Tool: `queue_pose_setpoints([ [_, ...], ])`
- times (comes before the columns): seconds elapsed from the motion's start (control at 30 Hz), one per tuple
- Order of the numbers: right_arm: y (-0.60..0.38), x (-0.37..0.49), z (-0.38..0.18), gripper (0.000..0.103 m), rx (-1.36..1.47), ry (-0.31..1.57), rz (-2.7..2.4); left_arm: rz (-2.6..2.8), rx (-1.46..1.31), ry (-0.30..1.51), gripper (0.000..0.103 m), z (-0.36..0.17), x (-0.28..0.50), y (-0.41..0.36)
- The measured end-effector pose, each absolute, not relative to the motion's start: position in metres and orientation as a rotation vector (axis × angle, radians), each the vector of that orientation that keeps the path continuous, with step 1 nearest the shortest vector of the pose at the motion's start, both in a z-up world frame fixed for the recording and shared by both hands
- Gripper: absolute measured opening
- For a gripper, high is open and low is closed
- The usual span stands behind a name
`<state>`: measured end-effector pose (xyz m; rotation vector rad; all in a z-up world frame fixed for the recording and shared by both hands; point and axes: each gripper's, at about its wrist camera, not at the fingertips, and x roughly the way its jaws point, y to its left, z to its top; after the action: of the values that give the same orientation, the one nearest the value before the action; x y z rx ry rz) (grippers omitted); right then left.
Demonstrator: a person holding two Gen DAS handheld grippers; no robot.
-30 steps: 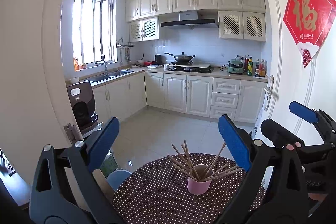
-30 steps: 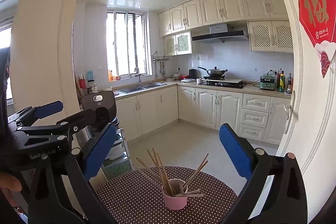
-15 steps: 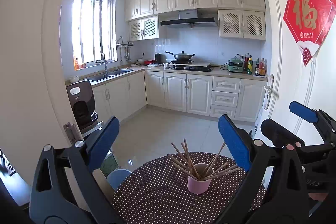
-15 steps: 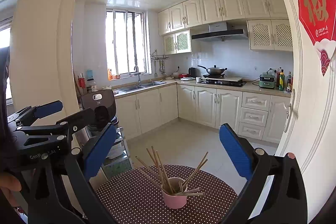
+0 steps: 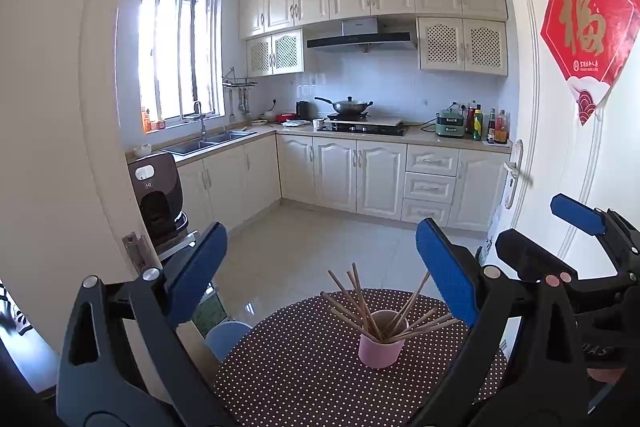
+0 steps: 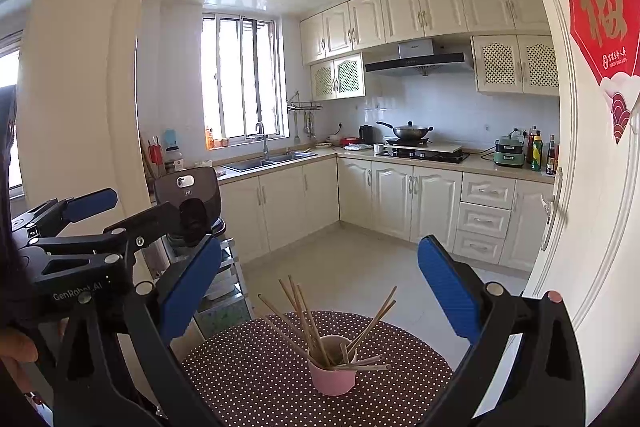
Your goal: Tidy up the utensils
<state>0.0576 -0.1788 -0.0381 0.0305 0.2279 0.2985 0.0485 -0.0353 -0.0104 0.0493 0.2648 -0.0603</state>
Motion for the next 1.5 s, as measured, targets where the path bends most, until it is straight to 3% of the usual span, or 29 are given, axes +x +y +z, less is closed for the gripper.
queue_pose_setpoints([
  [1.5,-0.1839,0.0627,-0.0423,0.095,0.035,0.246,0.288,-0.061,0.046,0.278,0.094,-0.0123,0.0511,-0.0346],
])
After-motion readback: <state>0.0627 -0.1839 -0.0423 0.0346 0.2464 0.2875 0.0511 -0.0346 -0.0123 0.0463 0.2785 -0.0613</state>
